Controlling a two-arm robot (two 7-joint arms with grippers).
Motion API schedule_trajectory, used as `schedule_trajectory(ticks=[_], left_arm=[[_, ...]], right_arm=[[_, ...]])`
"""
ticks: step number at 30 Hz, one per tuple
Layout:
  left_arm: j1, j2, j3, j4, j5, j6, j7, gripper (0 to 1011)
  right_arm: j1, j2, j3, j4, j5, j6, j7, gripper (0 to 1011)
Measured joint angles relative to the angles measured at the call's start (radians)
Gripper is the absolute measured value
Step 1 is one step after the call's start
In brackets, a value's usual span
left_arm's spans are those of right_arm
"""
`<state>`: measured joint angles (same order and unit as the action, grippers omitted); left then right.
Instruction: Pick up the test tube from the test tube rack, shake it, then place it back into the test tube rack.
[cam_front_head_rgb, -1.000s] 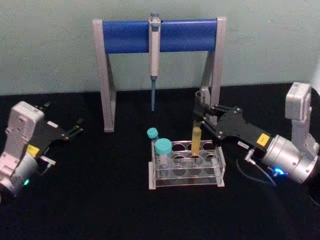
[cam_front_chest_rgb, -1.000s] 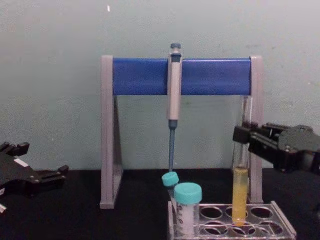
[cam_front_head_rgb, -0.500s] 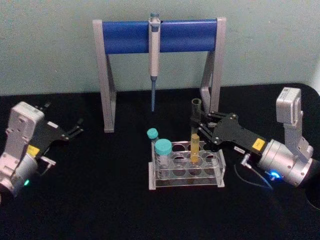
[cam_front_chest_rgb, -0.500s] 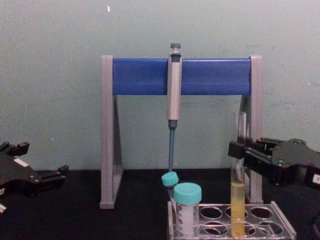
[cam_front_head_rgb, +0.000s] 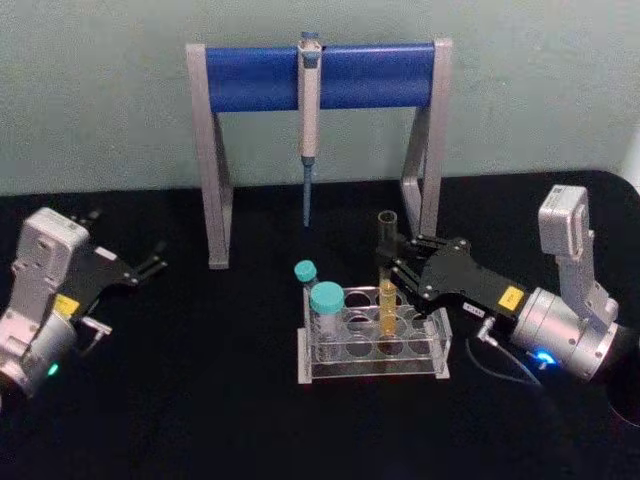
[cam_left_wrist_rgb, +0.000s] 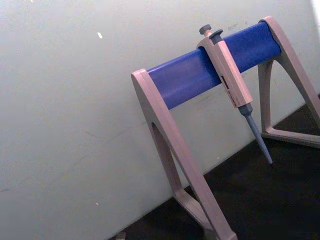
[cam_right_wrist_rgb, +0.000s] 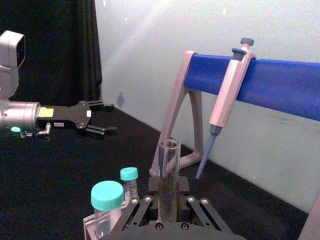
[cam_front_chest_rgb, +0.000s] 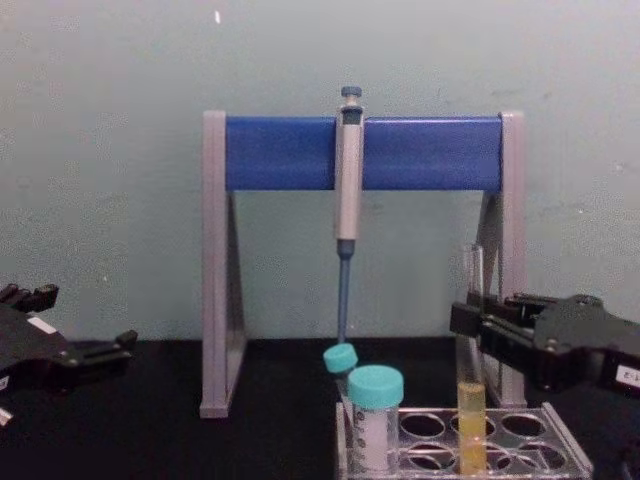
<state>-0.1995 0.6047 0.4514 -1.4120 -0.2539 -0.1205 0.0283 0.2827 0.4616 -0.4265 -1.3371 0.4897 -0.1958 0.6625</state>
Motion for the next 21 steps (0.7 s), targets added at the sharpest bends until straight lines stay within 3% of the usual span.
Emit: schedule_trajectory(ticks=[21], left_arm=[[0.000, 0.000, 0.000, 0.000, 0.000, 0.000, 0.000, 1001]], right_arm=[[0.007, 0.000, -0.008, 0.013, -0.008, 0.019, 0.000, 228]])
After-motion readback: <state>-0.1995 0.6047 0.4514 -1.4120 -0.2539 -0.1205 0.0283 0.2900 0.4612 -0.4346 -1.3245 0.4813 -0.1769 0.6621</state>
